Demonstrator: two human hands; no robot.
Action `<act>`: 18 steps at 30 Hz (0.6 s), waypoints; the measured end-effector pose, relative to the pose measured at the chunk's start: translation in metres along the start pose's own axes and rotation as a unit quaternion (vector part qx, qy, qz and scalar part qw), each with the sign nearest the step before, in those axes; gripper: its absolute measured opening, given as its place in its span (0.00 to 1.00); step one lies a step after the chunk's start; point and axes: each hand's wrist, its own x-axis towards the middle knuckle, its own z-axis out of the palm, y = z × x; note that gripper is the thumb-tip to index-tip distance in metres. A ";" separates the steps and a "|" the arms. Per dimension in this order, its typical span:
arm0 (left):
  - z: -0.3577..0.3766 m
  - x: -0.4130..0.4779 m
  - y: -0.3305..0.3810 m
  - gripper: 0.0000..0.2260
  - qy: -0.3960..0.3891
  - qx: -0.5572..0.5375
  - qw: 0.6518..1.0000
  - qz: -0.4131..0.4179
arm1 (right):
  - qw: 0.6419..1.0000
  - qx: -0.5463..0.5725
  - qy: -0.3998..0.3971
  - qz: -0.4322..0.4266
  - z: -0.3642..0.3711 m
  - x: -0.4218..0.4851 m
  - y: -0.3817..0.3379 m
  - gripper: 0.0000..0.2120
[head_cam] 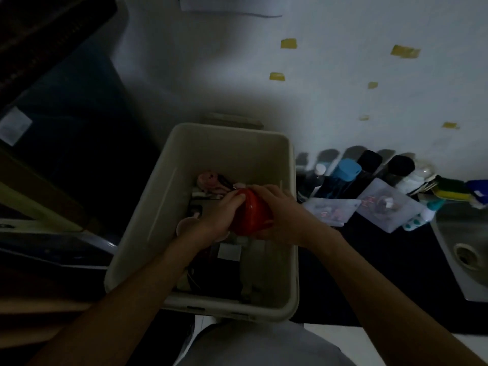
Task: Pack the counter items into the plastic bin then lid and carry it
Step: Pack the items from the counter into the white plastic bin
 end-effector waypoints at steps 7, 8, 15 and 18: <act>-0.016 0.013 -0.025 0.08 -0.062 -0.059 0.993 -0.083 | 0.986 -0.167 0.022 0.011 0.017 0.004 -0.009 0.51; -0.018 0.015 -0.031 0.07 -0.059 -0.047 0.993 -0.088 | 0.983 -0.182 0.012 0.015 0.020 0.006 -0.011 0.51; -0.020 0.032 -0.065 0.24 -0.067 -0.094 0.988 -0.105 | 0.961 -0.272 -0.037 0.029 0.031 0.012 -0.017 0.45; -0.020 0.034 -0.074 0.14 -0.089 -0.066 0.986 -0.124 | 0.952 -0.294 -0.077 0.044 0.035 0.013 -0.022 0.46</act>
